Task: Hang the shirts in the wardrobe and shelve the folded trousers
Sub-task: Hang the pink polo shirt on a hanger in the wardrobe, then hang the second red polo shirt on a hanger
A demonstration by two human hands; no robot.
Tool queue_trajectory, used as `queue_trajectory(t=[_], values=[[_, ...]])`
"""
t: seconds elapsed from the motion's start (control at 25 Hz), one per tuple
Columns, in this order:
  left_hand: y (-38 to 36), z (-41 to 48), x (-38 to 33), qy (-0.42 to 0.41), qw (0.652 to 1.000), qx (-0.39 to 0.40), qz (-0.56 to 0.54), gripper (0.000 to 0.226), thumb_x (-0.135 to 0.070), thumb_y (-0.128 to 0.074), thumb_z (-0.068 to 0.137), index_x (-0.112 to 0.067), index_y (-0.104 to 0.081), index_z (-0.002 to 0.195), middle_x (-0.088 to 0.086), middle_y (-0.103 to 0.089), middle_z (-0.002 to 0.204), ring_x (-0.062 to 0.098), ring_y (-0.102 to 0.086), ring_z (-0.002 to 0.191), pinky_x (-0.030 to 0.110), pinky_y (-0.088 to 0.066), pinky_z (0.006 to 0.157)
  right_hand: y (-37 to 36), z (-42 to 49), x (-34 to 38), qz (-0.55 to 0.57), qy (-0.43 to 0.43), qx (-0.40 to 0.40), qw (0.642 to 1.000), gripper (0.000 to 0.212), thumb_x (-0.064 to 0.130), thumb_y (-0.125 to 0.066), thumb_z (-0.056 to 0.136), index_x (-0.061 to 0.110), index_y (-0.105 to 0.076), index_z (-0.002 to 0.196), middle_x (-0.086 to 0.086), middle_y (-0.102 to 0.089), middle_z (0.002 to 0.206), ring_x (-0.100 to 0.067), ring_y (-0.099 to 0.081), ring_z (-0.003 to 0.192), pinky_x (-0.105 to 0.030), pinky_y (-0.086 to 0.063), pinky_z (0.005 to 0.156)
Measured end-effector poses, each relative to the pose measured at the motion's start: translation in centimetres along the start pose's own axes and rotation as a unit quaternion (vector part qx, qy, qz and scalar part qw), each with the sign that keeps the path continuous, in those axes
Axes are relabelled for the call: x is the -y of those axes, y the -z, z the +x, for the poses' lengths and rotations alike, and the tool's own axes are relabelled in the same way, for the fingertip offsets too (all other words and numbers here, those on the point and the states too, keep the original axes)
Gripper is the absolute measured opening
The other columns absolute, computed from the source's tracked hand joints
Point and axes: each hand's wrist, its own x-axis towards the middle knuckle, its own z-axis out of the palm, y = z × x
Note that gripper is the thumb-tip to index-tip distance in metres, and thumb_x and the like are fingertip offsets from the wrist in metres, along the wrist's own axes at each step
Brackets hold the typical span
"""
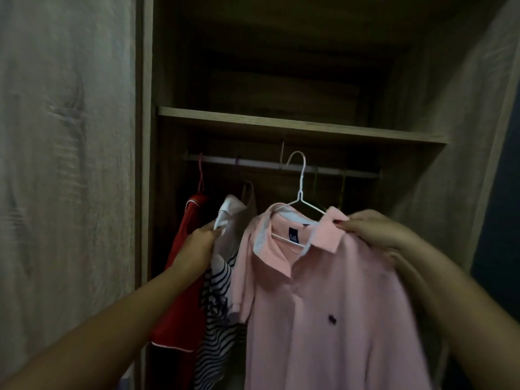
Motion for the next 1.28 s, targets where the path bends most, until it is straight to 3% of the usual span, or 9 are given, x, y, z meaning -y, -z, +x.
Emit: queue_trajectory(t=[0.16,0.32,0.4,0.6,0.88,0.96,1.04,1.2,1.28], values=[[0.6,-0.4,0.0,-0.037,0.998,-0.004,0.051,0.033,-0.031,-0.051,0.096,-0.020,-0.060,0.126,-0.010,-0.067,0.110,0.008,-0.065,0.105,0.008,-0.050,0.070,-6.3,6.5,2.5,-0.043,0.018,-0.068,0.997,0.019,0.019,-0.058,0.087,0.003,-0.062,0.096,-0.013,-0.061,0.084,-0.025,-0.059,0.074,-0.028,-0.041,0.062],[1.9,-0.2,-0.1,-0.053,0.996,0.010,0.077,0.038,-0.022,-0.045,0.098,-0.014,-0.054,0.134,-0.008,-0.058,0.124,0.003,-0.058,0.109,0.001,-0.044,0.074,-11.0,11.4,3.5,-0.034,0.012,-0.110,0.993,0.035,0.012,-0.048,0.092,-0.005,-0.051,0.123,-0.024,-0.058,0.117,-0.038,-0.057,0.111,-0.035,-0.044,0.080],[2.5,0.0,0.2,-0.037,0.998,0.023,0.050,0.043,-0.020,-0.039,0.097,-0.014,-0.051,0.137,-0.007,-0.052,0.138,0.006,-0.054,0.121,0.003,-0.042,0.088,-12.7,12.9,3.3,-0.059,-0.003,-0.116,0.992,0.038,0.009,-0.046,0.095,-0.008,-0.047,0.129,-0.026,-0.053,0.131,-0.039,-0.052,0.121,-0.037,-0.044,0.092],[3.3,-0.4,-0.3,-0.102,0.992,0.011,0.076,0.046,-0.005,-0.047,0.094,-0.014,-0.049,0.139,-0.005,-0.039,0.151,0.007,-0.045,0.132,0.014,-0.041,0.103,-15.9,13.9,-0.9,-0.090,0.004,-0.088,0.992,0.039,0.012,-0.045,0.095,-0.003,-0.049,0.131,-0.026,-0.053,0.131,-0.040,-0.054,0.119,-0.040,-0.047,0.096],[2.4,-2.5,-2.1,-0.119,0.989,0.002,0.087,0.052,0.002,-0.055,0.087,-0.018,-0.055,0.135,-0.004,-0.040,0.151,0.008,-0.046,0.131,0.015,-0.042,0.102,-16.7,9.2,-4.5,-0.127,0.176,-0.140,0.966,0.032,0.008,-0.052,0.090,0.003,-0.056,0.121,-0.014,-0.048,0.125,-0.030,-0.051,0.111,-0.034,-0.043,0.091],[2.1,-4.4,-2.1,-0.088,0.992,-0.001,0.089,0.057,-0.001,-0.055,0.086,-0.024,-0.051,0.138,-0.001,-0.043,0.149,0.010,-0.046,0.131,0.021,-0.042,0.105,-17.1,6.1,-5.6,-0.148,0.285,-0.188,0.928,0.028,0.009,-0.055,0.087,0.009,-0.058,0.114,-0.009,-0.047,0.121,-0.026,-0.045,0.111,-0.029,-0.040,0.089],[2.0,-7.4,-1.8,-0.032,0.997,-0.013,0.073,0.055,-0.004,-0.057,0.086,-0.020,-0.051,0.138,0.002,-0.053,0.141,0.013,-0.055,0.124,0.024,-0.045,0.101,-18.3,2.9,-6.1,-0.107,0.373,-0.181,0.904,0.023,0.010,-0.055,0.084,0.012,-0.060,0.106,-0.007,-0.050,0.114,-0.023,-0.045,0.107,-0.028,-0.037,0.089],[4.0,-16.6,-1.3,0.083,0.995,-0.022,0.043,0.043,-0.010,-0.061,0.086,-0.011,-0.058,0.129,0.003,-0.072,0.111,0.009,-0.065,0.099,0.014,-0.047,0.084,-24.0,-2.6,-6.0,0.025,0.434,-0.082,0.897,0.021,0.006,-0.052,0.075,0.007,-0.061,0.094,-0.010,-0.057,0.098,-0.022,-0.051,0.096,-0.032,-0.040,0.090],[7.1,-22.8,-0.7,0.173,0.983,-0.024,0.048,0.037,-0.012,-0.061,0.089,-0.009,-0.060,0.126,0.004,-0.073,0.106,0.009,-0.067,0.095,0.015,-0.049,0.083,-28.6,-6.0,-5.6,0.069,0.439,0.001,0.896,0.019,0.004,-0.052,0.076,0.006,-0.061,0.093,-0.008,-0.057,0.095,-0.018,-0.052,0.091,-0.025,-0.042,0.086]])
